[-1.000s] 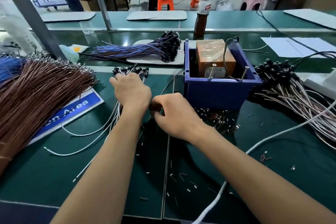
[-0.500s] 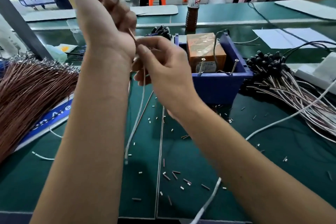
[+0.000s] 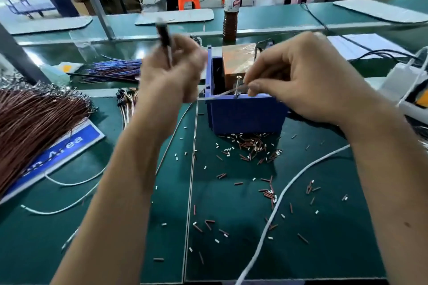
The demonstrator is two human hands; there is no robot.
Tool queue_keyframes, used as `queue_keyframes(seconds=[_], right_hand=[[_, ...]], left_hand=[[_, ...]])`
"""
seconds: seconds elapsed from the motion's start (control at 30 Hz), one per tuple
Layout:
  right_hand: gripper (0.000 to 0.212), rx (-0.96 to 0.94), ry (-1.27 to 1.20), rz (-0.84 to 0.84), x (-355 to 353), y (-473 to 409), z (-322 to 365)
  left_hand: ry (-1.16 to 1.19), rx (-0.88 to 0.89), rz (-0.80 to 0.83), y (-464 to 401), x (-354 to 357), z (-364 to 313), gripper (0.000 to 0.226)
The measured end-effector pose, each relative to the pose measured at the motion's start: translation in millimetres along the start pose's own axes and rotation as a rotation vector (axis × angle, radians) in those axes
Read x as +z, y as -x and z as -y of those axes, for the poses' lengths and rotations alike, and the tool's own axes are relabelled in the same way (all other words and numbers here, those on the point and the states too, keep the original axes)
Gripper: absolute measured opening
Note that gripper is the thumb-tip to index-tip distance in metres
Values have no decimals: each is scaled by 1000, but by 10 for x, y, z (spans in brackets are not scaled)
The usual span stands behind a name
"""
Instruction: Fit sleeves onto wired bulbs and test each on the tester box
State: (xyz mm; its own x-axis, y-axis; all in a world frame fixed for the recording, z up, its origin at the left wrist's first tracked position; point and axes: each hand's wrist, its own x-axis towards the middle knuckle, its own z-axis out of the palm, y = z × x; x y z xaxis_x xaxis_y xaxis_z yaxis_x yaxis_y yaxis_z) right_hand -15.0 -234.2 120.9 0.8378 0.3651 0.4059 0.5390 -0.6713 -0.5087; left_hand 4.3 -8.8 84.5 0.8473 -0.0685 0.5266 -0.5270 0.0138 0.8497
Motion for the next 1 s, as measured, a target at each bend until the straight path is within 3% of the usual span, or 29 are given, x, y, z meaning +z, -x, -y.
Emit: queue_keyframes(seconds=[0.1,0.23,0.4,0.6,1.0], right_hand=[[13,-1,-13,26,107,137,-171],[11,-30,-68,-89,342,331,-407],[8,5,-97,-278,539,573,-698],[16,47,-202,-238,686,639,-811],[6,49,-269,-210,764,661,-869]], left_hand=[[-331,58,272,221,263,249,8],[-602,111,322,336,452,596,4],[-555,63,302,405,484,870,18],[-549,20,289,509,467,991,24],[-524,-17,358,518,460,999,27]])
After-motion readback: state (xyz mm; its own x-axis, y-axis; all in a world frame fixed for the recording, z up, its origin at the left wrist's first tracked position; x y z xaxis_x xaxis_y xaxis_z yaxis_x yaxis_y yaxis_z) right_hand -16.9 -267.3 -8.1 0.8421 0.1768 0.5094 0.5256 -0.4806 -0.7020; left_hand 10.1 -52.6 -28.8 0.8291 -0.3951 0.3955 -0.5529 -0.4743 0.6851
